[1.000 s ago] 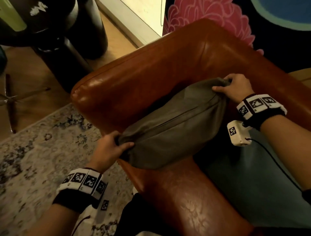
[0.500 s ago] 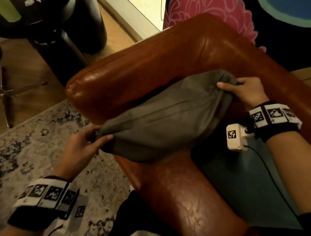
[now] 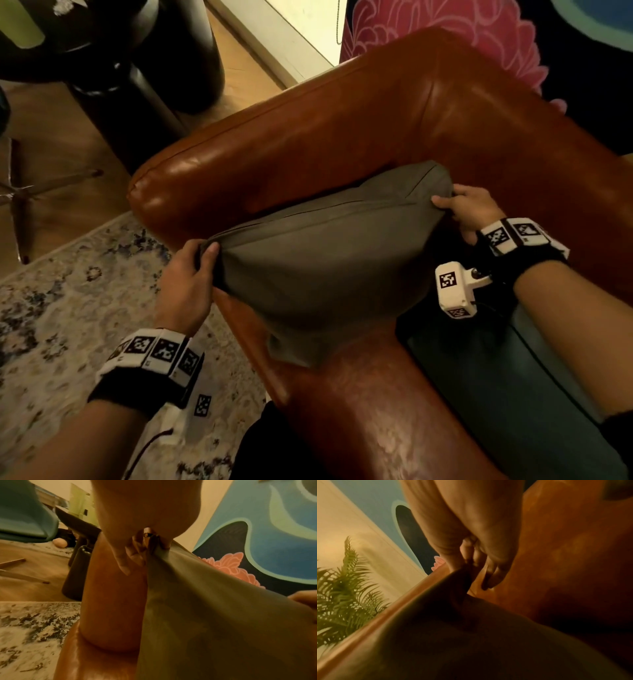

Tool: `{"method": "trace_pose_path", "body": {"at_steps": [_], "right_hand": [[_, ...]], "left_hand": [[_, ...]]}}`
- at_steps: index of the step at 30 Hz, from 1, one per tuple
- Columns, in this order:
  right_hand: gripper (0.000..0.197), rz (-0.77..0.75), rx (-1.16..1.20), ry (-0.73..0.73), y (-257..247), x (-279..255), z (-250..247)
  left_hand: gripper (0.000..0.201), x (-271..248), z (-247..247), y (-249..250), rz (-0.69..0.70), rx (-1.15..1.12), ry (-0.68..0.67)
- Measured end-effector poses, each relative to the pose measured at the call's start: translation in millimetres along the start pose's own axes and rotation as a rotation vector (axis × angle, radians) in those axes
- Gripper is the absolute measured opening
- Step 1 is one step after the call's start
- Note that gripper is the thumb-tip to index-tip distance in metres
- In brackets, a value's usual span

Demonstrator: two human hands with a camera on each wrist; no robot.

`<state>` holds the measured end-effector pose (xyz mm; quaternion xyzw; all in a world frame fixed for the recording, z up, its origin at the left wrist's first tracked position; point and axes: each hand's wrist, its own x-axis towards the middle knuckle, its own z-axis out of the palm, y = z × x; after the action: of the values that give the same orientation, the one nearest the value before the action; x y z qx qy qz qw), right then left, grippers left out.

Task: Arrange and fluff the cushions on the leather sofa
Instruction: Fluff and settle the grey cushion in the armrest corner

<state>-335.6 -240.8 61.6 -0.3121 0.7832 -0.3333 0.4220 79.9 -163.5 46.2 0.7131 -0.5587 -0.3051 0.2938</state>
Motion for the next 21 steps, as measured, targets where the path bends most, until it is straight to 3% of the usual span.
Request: {"method": "trace_pose_path", "body": {"at_steps": [3, 5, 8, 10, 12, 15, 21], "right_hand": [[0.064, -0.120, 0.008, 0.043, -17.8, 10.2, 1.1], [0.051, -0.138, -0.032, 0.004, -33.6, 13.6, 3.8], [0.044, -0.176, -0.317, -0.042, -44.8, 18.9, 0.4], [0.040, -0.245, -0.432, 0.021, -43.2, 21.5, -4.7], [0.044, -0.188, -0.401, 0.116, -37.2, 24.2, -6.5], [0.051, -0.081, -0.393, 0.192, -30.1, 21.7, 1.9], [0.056, -0.227, -0.423, 0.146, -38.8, 10.4, -7.8]], "left_hand": [[0.031, -4.7, 1.4, -6.7, 0.057, 0.035, -0.013], [0.034, -7.8, -1.3, -10.3, 0.063, 0.032, -0.025], [0.037, -12.0, -12.7, -12.9, 0.095, 0.087, -0.042], [0.035, -13.5, -24.0, -13.5, 0.107, 0.103, -0.128], [0.032, -13.5, -28.5, -12.0, 0.082, 0.074, -0.161], [0.029, -11.4, -21.9, -8.1, 0.060, 0.069, -0.074], [0.020, -14.0, -20.1, -10.5, 0.021, -0.128, -0.078]]}}
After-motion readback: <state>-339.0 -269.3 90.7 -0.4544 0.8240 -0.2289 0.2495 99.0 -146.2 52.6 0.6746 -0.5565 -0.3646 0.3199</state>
